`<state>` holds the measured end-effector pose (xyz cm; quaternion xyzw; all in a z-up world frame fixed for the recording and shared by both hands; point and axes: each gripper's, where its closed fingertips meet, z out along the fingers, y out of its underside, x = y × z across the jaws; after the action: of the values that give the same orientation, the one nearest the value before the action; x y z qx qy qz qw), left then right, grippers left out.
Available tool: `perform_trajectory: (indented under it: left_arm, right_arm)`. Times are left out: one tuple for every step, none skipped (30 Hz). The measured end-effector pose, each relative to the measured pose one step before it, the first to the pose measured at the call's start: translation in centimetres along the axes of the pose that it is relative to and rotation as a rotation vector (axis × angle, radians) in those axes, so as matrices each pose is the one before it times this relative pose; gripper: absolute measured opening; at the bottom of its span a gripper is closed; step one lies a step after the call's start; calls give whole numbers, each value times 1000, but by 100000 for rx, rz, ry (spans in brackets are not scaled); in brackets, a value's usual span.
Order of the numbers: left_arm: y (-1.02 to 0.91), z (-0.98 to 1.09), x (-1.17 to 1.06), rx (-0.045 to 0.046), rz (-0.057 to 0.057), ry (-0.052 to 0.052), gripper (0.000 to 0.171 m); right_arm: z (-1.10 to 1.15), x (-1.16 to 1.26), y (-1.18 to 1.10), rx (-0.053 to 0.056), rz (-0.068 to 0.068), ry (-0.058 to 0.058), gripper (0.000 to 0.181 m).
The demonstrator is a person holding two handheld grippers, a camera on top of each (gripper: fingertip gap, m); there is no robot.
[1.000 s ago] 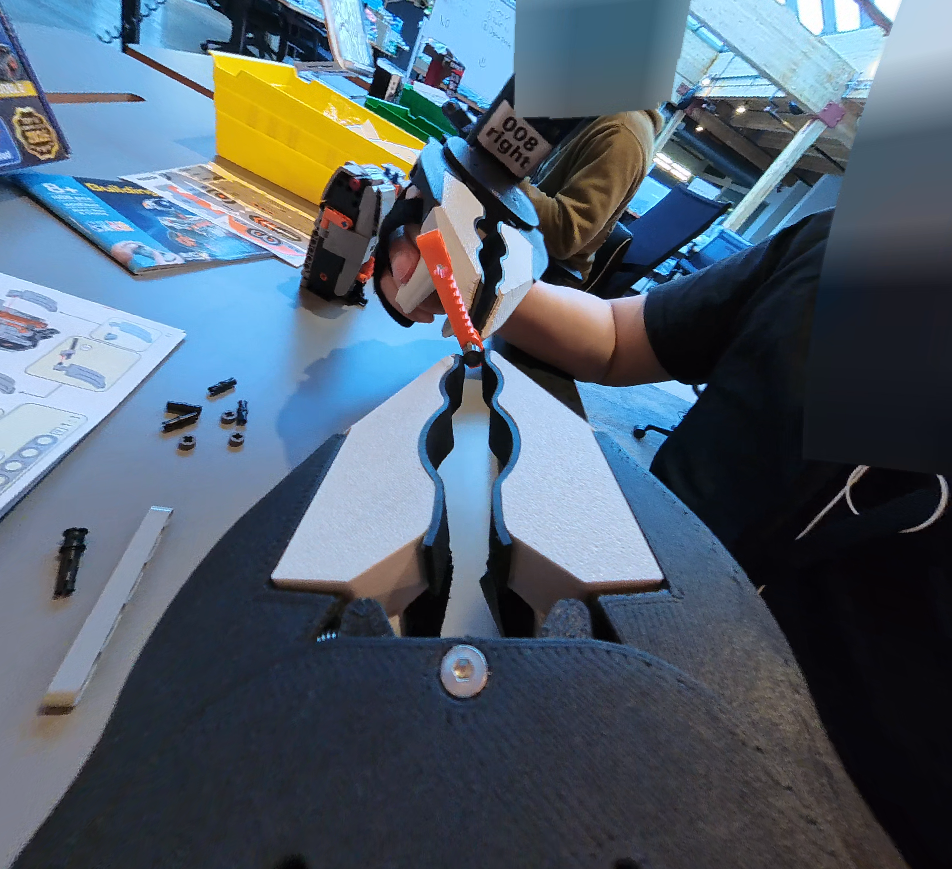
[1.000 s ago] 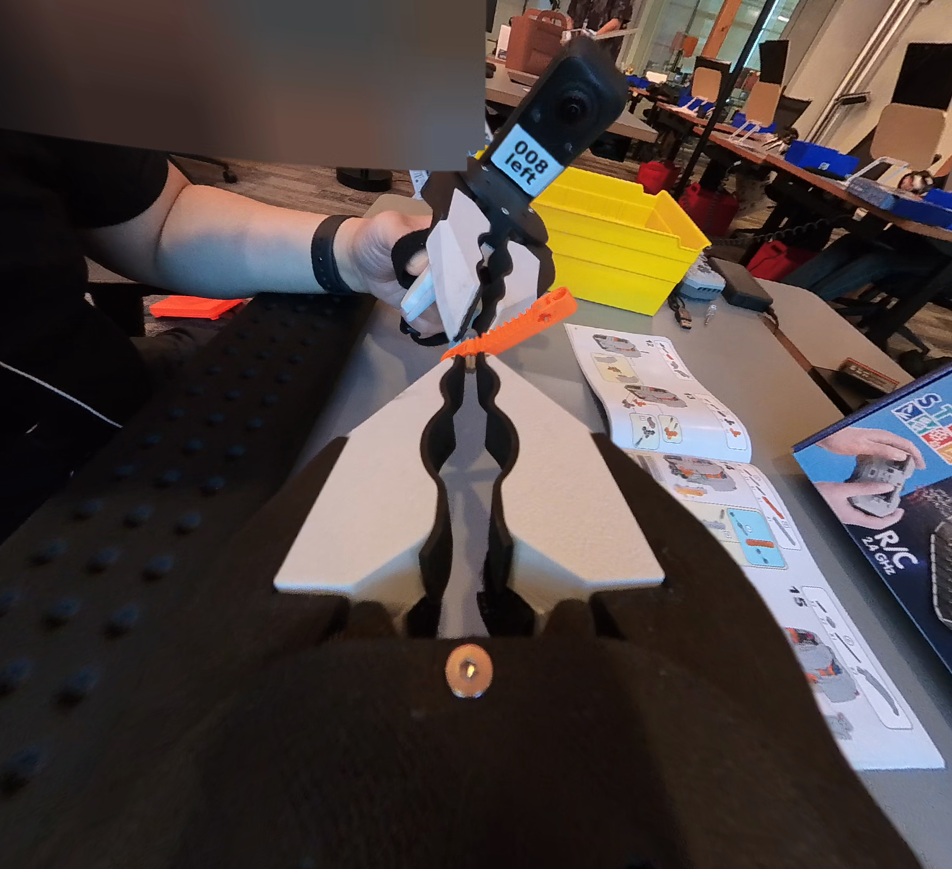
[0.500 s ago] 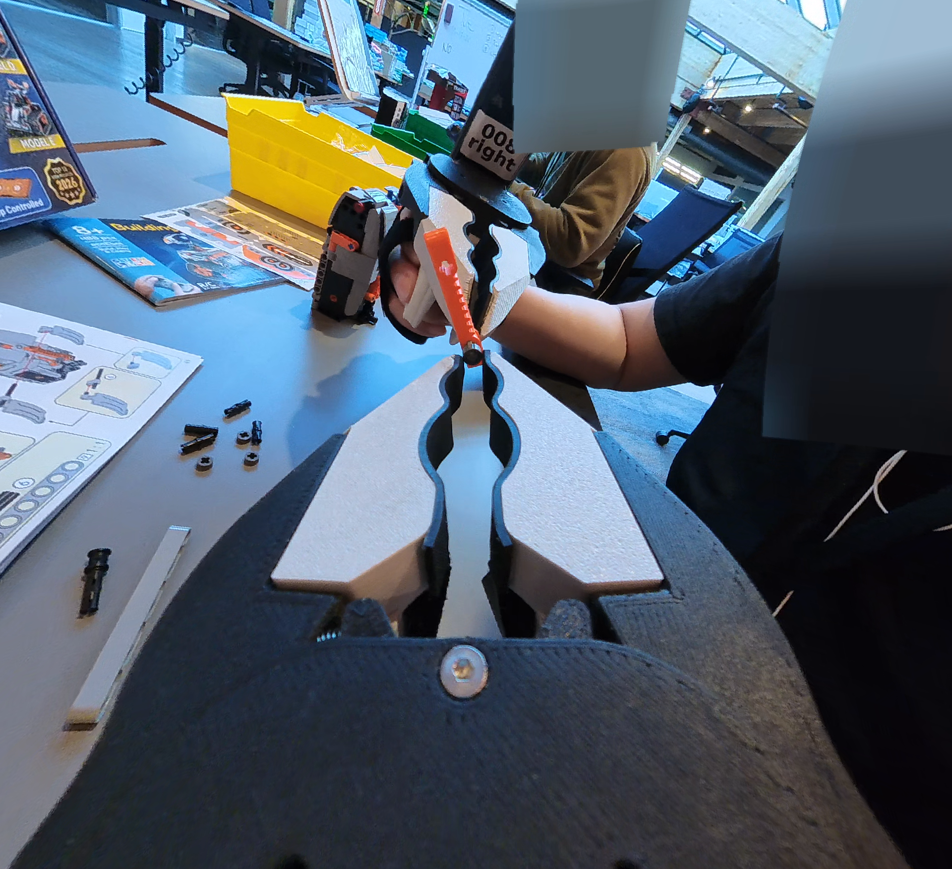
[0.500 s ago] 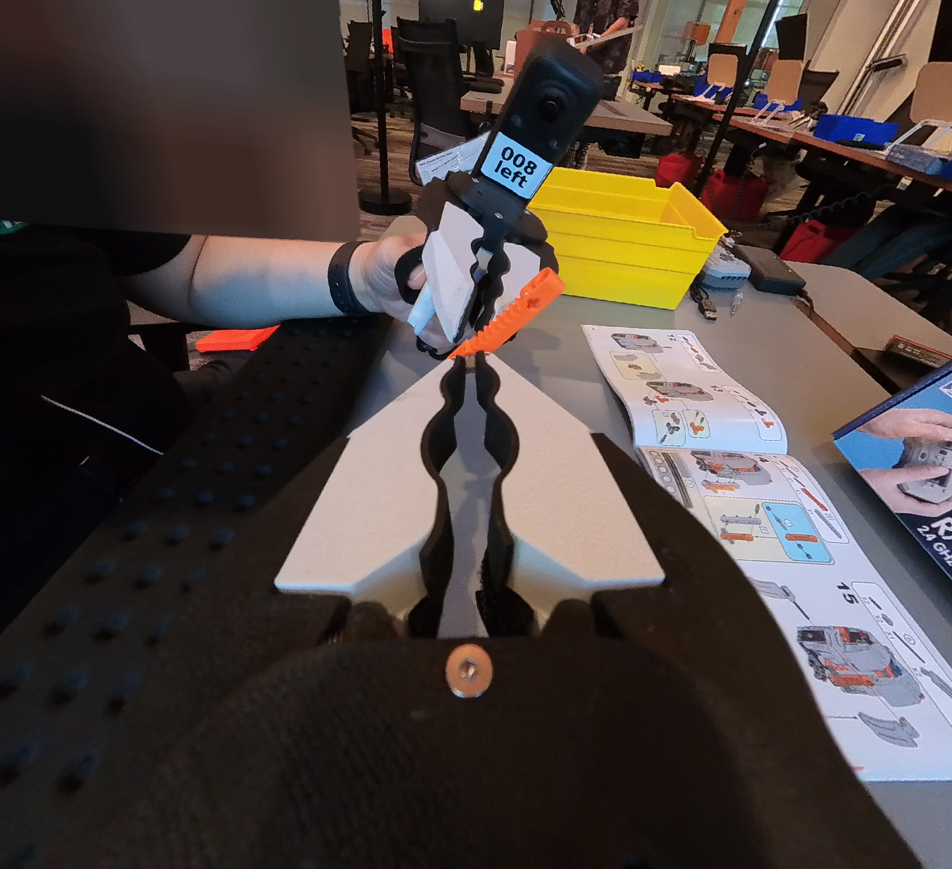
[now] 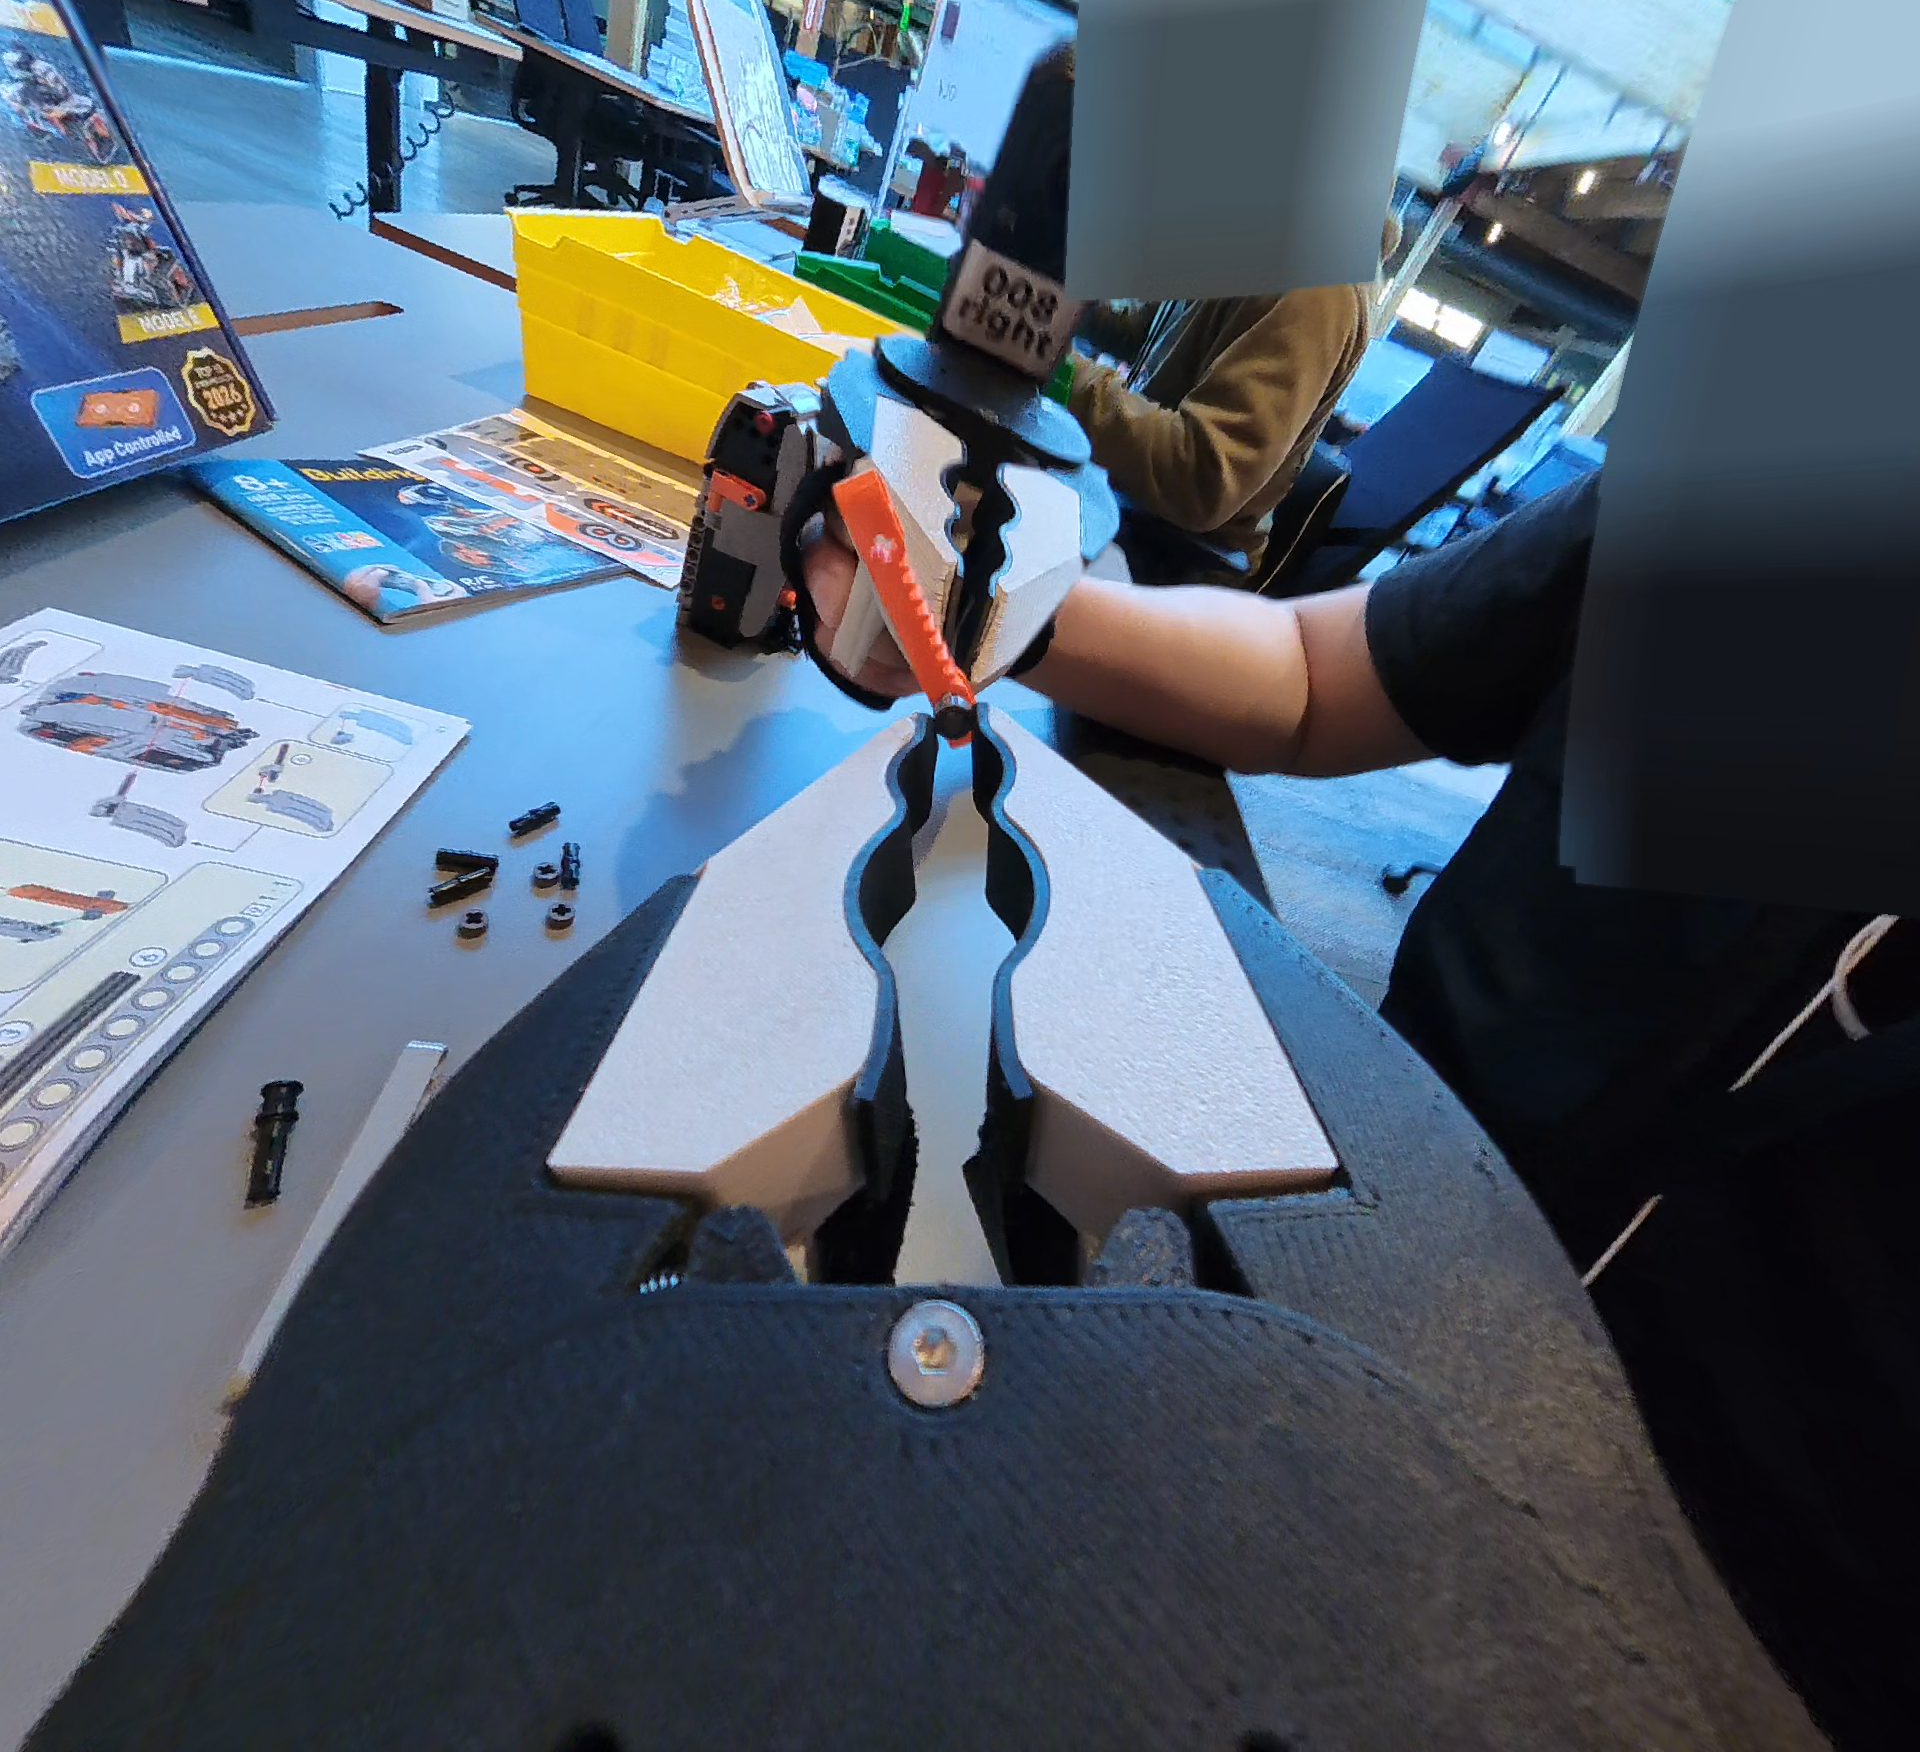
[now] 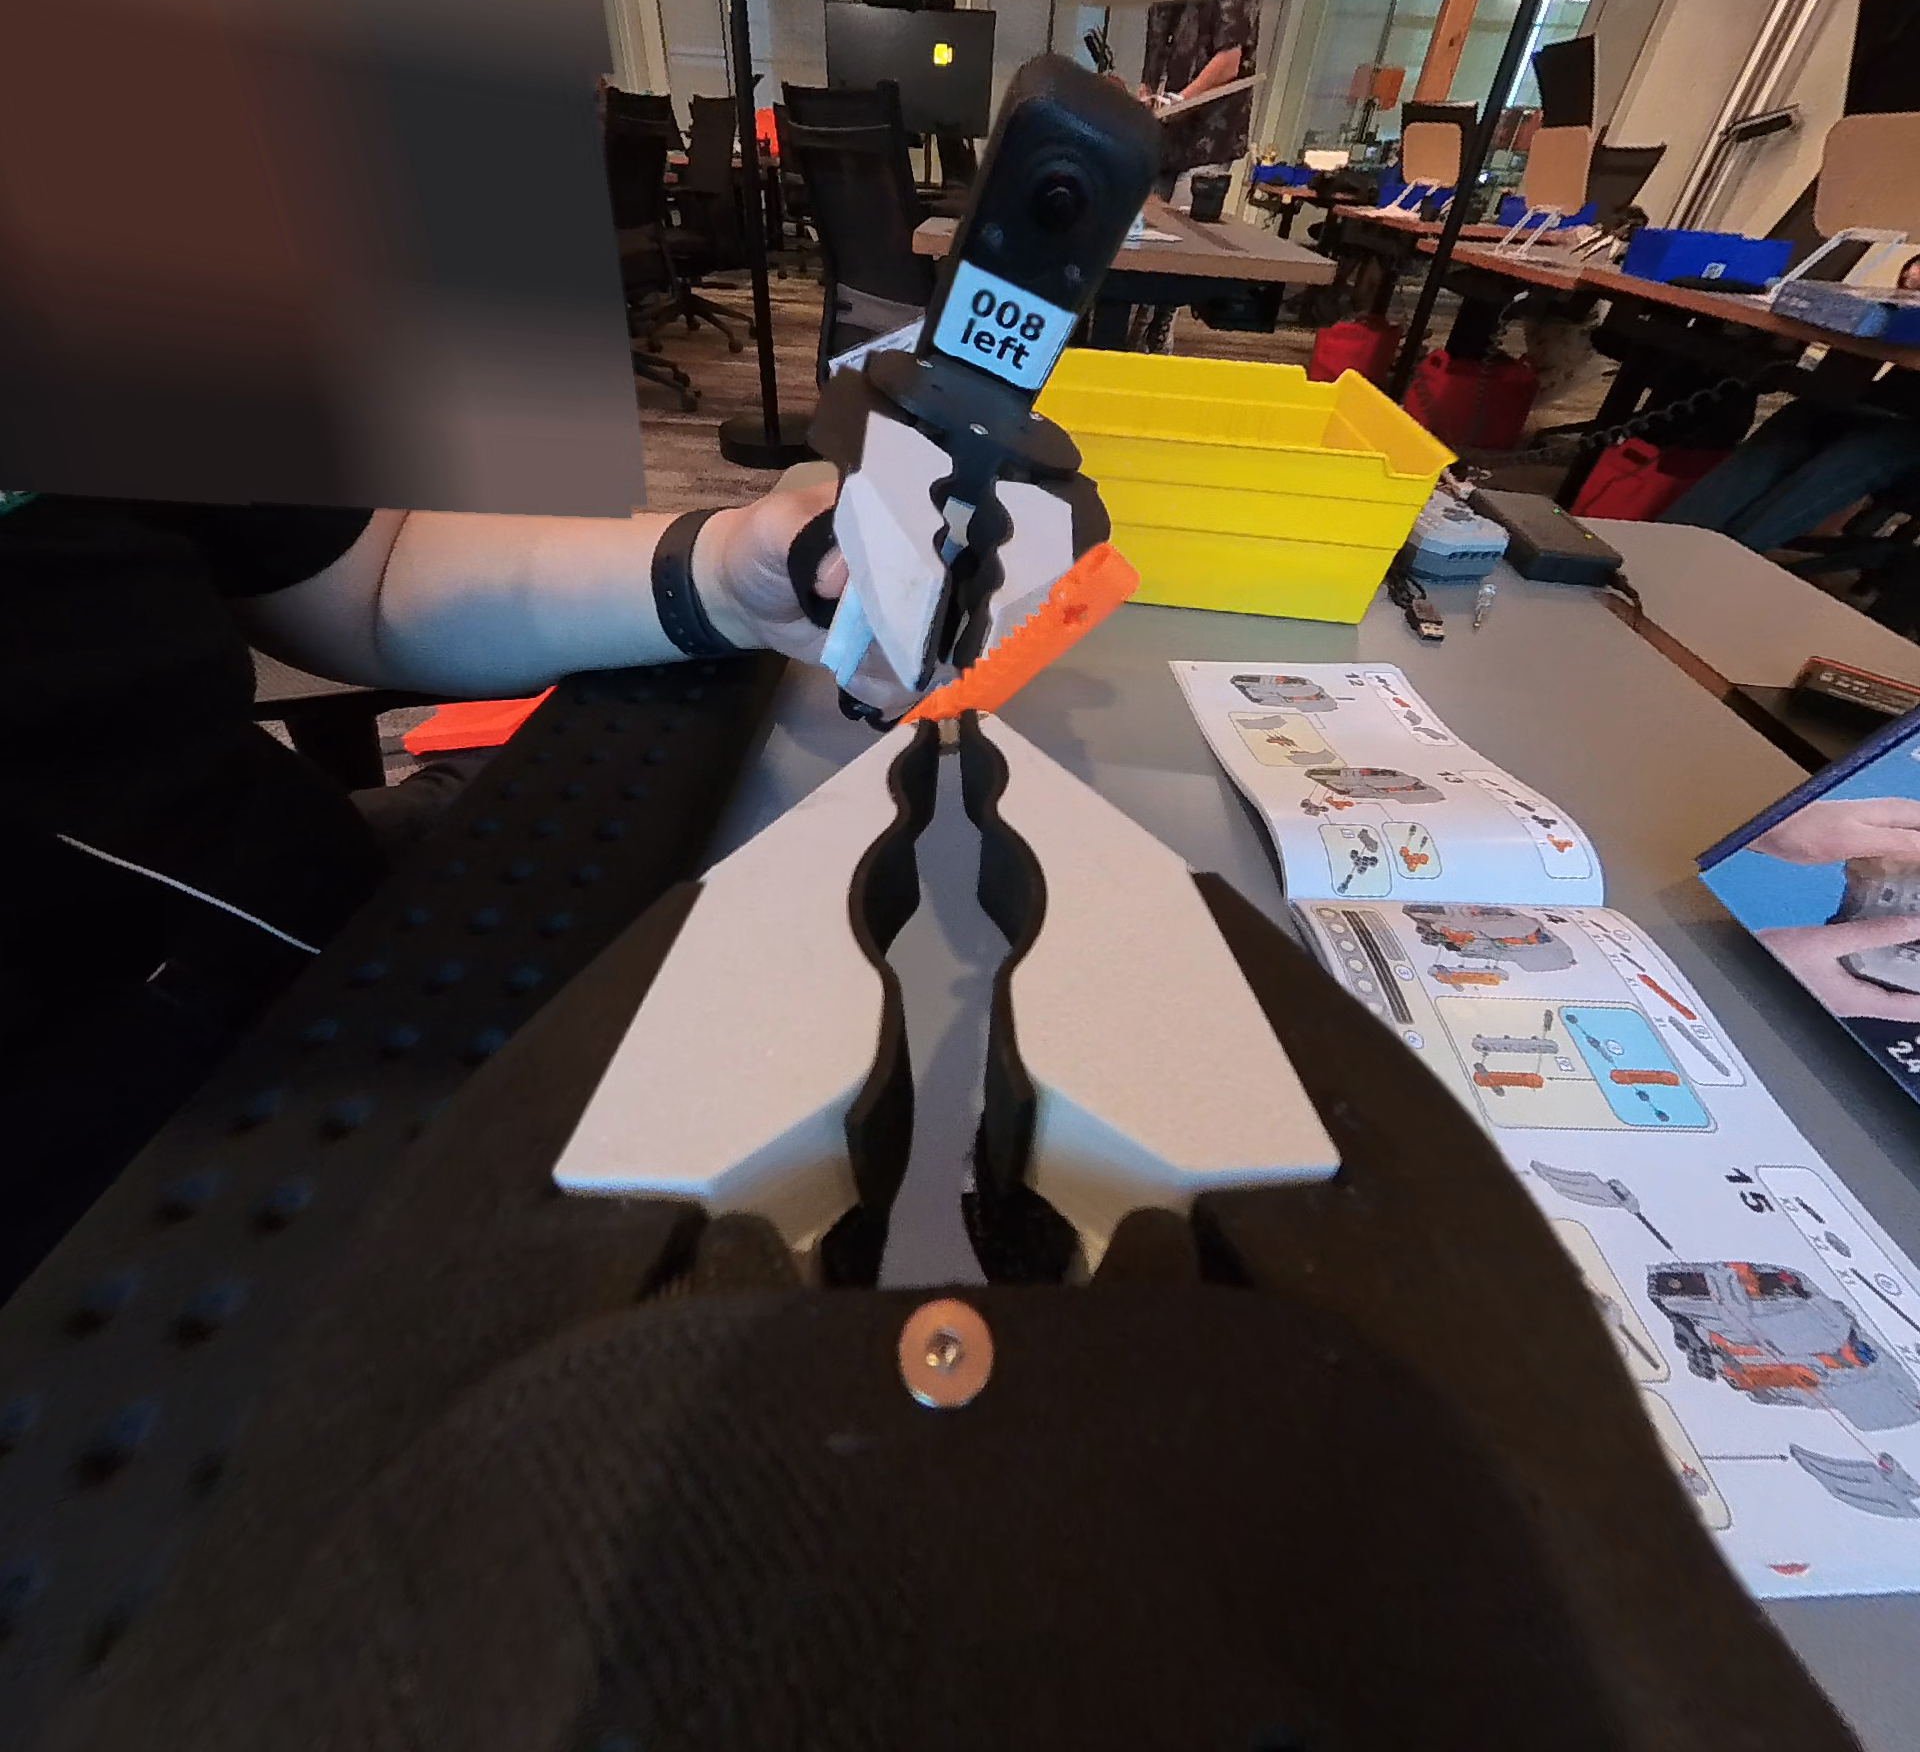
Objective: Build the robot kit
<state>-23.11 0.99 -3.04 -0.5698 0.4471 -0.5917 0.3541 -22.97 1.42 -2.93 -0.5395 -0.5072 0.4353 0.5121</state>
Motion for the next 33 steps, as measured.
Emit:
perform_trajectory:
  left_arm:
    - [-62, -77, -45, 624, -2055, 847, 3]
    - [31, -96, 58, 26, -2149, 1214, 3]
    - [-57, -48, 33, 486, -1652, 691, 3]
    - [-44, -74, -158, 544, -1006, 326, 3]
    - [70, -36, -64, -204, -1150, 353, 3]
    - [136, -10, -11, -96, -1616, 411, 3]
    - [123, -133, -28, 648, -2349, 547, 3]
    - [187, -120, 22, 626, -2292, 340, 3]
    - [177, -158, 67, 970, -2106, 398, 3]
    - [151, -236, 90, 1336, -1757, 272, 3]
    - [76, -249, 99, 1406, -1381, 25, 2]
    - [62, -240, 186, 1198, -1081, 327, 2]
    - [209, -244, 159, 394, -863, 665, 3]
    - [184, -86, 133, -326, -733, 469, 3]
    - [116, -70, 138, 147, -367, 574, 3]
    - [221, -61, 153, -518, -1002, 1030, 2]
    - [276, -64, 3, -876, -1605, 876, 3]
    - [46, -162, -101, 688, -703, -42, 3]
    - [-65, -192, -14, 1060, 252, -132, 2]
    - [-100, -116, 17, 554, -21, 575, 2]
    - [18, -17, -102, 72, -728, -166, 2]
    - [124, -11, -102, -196, -940, 44, 3]
    - [107, 29, 46, -420, -1547, 1283, 2]
    - [262, 5, 103, -1089, -1672, 1503, 3]
    - [304, -47, 71, -629, -2023, 1427, 3]
    - [301, -85, 82, -449, -2559, 1541, 3]
    - [316, -43, 74, -725, -1952, 1371, 3]
    - [159, -41, -244, -1082, -860, 693, 3]
    - [397, -16, -47, -1277, -16, -291, 3]
    - [446, 13, 1, -1398, 977, -963, 3]
    - [308, -18, 121, -1125, 1718, -415, 3]
    - [150, -40, 255, -736, 2328, 72, 3]
    - [57, -29, 219, -267, 1990, 240, 3]
  right_arm:
    - [90, 33, 42, 13, -846, 832, 2]
    - [67, 25, -12, 191, -1095, 763, 2]
    - [53, 14, -16, 146, -1030, 635, 2]
    - [40, 56, 14, 252, -698, 750, 2]
    - [32, 9, 44, 58, -535, 216, 2]
    - [65, -35, 81, -494, -566, 154, 2]
    - [108, -94, 145, -1043, -1411, 256, 2]
    - [146, -123, 138, -689, -1896, 440, 2]
    - [168, -157, 115, -417, -1379, 422, 2]
    - [221, -252, 92, -478, -955, -64, 5]
    - [232, -228, 75, -734, -643, 29, 6]
    - [231, -252, 47, -842, -1118, -56, 7]
    - [202, -250, 28, -907, -1604, 243, 6]
    - [131, -137, 77, -1290, -1720, 1013, 2]
    - [103, -155, -79, -535, -1118, 595, 2]
    - [74, -63, -171, 302, 172, 788, 2]
    - [55, -48, -118, 489, 1139, 703, 2]
    - [102, 46, 21, -188, 1533, 1406, 2]
    - [123, 138, 24, -114, 1322, 2164, 2]
    - [133, -49, 106, -503, 1188, 1099, 2]
    - [154, -85, 290, -1520, 1175, 1068, 2]
    - [85, 12, 297, -1234, 384, 2073, 2]
    - [31, -132, 183, -486, 403, 1296, 2]
    - [-31, -245, 77, -40, 978, 690, 2]
    - [-40, -232, 75, -254, 1305, 1089, 2]
    - [16, -243, 90, -275, 1137, 1516, 2]
    - [62, -307, 153, -495, 1215, 1658, 2]
    - [48, -323, 163, -461, 559, 1888, 2]
    - [15, -321, 151, -534, -732, 2119, 1]
    - [9, -295, 225, -1171, -1048, 2150, 1]
    - [8, -306, 149, -727, -839, 1744, 1]
    - [-16, -271, -57, 720, -381, 1381, 1]
    - [-10, -203, -159, 1230, 320, 1006, 1]
